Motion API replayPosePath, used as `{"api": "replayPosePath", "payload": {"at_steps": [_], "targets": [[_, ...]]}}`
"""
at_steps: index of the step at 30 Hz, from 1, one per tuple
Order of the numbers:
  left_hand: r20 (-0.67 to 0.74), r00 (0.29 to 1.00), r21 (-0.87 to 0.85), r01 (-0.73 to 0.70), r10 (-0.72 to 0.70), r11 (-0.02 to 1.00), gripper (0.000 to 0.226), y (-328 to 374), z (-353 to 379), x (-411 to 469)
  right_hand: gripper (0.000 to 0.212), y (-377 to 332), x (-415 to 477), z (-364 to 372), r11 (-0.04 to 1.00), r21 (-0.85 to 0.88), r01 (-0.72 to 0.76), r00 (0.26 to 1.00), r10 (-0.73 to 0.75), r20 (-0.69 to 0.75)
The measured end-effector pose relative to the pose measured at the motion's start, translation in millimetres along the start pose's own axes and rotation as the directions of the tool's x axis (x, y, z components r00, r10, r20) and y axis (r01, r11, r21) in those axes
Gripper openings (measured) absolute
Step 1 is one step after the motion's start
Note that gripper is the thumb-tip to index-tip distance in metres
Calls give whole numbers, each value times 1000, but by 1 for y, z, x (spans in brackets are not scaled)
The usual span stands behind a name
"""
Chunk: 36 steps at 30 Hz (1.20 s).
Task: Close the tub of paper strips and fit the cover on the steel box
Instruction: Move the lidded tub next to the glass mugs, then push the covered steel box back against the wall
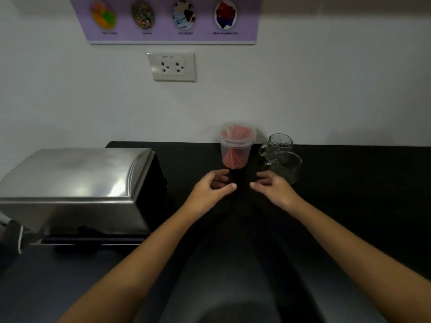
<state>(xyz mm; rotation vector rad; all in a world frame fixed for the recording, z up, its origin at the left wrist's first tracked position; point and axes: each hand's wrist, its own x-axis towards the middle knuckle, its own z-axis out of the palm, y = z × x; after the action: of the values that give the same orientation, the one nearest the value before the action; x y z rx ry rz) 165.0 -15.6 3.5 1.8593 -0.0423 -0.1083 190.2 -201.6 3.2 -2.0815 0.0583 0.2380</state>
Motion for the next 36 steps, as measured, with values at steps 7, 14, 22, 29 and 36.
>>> {"api": "replayPosePath", "payload": {"at_steps": [7,14,22,29,36], "targets": [[24,998,35,-64,63,997,33,1,-16,-60,46,-14,-41,13,996,32,80,996,-81,28],[1,981,51,-194,195,980,30,22,-61,-109,36,-55,-69,50,972,120,204,970,-217,108],[-76,934,33,-346,348,938,26,39,-127,-134,39,-94,-84,97,941,174,291,946,-310,92],[-237,882,65,-403,407,913,22,15,-219,-142,106,-124,-99,151,965,103,242,959,-254,125],[-345,792,343,-393,503,854,16,-29,-301,-148,120,-133,-107,199,965,161,209,978,-211,-7]]}}
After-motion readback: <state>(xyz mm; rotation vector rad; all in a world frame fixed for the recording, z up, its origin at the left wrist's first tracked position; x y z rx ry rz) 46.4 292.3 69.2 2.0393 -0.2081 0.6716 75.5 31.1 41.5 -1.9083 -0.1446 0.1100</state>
